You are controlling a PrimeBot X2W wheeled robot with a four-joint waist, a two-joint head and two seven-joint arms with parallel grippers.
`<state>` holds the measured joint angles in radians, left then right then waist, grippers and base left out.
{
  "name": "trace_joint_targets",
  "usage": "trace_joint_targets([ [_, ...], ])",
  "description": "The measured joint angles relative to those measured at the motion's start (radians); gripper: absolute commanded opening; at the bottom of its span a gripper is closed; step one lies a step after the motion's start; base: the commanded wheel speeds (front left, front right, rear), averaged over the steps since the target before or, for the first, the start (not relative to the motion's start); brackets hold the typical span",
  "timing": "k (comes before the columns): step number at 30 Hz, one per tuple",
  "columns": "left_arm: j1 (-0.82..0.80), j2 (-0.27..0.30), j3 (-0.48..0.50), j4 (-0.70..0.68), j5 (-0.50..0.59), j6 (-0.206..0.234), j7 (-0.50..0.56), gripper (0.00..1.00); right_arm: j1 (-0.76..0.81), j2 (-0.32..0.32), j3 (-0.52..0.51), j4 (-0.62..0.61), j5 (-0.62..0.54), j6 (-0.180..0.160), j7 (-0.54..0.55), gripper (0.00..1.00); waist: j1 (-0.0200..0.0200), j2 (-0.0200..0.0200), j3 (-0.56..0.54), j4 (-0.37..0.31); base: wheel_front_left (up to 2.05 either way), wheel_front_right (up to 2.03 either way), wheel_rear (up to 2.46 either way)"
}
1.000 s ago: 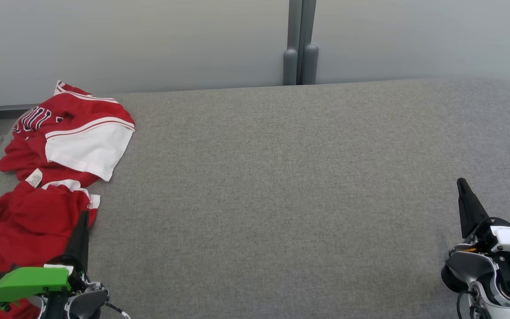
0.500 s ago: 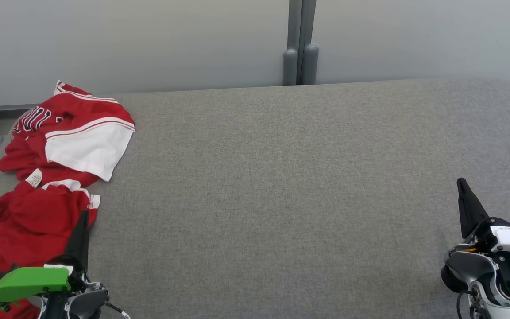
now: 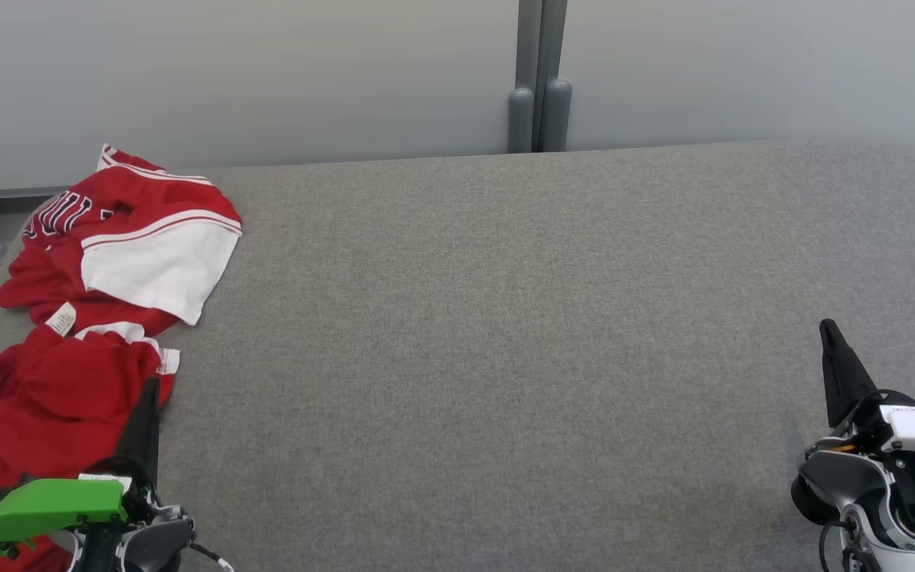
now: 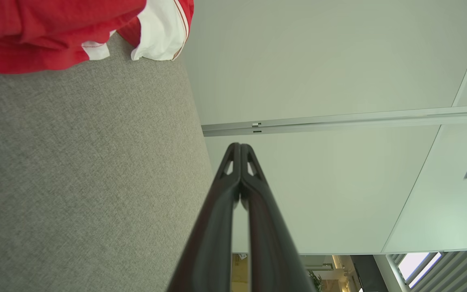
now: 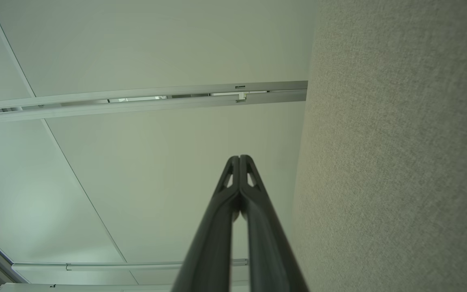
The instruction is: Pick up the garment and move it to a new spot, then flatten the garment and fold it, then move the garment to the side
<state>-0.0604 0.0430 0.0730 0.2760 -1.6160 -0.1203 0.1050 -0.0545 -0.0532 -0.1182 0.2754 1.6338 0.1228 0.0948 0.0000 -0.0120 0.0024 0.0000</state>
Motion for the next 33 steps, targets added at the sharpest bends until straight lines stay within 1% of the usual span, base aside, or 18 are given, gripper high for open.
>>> trace_joint_targets([
  [23,0.003,-0.001,-0.002,0.010,0.000,0.001,0.000,0.00,0.005,0.006,0.000,0.008,0.001,0.000,0.000,0.00,0.0000,0.0000,0.000,0.000,0.00,0.00,0.00],
  [24,0.011,-0.004,-0.005,0.020,0.000,0.002,0.000,1.00,0.013,0.011,0.000,0.020,0.001,-0.001,0.000,1.00,0.0000,0.0000,0.000,0.000,0.00,0.00,0.00],
  [28,0.044,-0.019,-0.010,0.052,0.000,0.002,0.000,1.00,0.049,0.030,0.002,0.053,0.001,-0.002,0.000,1.00,0.0000,0.0000,0.000,0.000,0.00,0.00,0.00],
  [33,0.055,-0.024,-0.018,0.057,0.000,0.002,-0.011,1.00,0.061,0.030,0.009,0.055,0.000,-0.002,-0.014,1.00,0.0000,0.0000,-0.002,0.000,0.00,0.00,0.00],
])
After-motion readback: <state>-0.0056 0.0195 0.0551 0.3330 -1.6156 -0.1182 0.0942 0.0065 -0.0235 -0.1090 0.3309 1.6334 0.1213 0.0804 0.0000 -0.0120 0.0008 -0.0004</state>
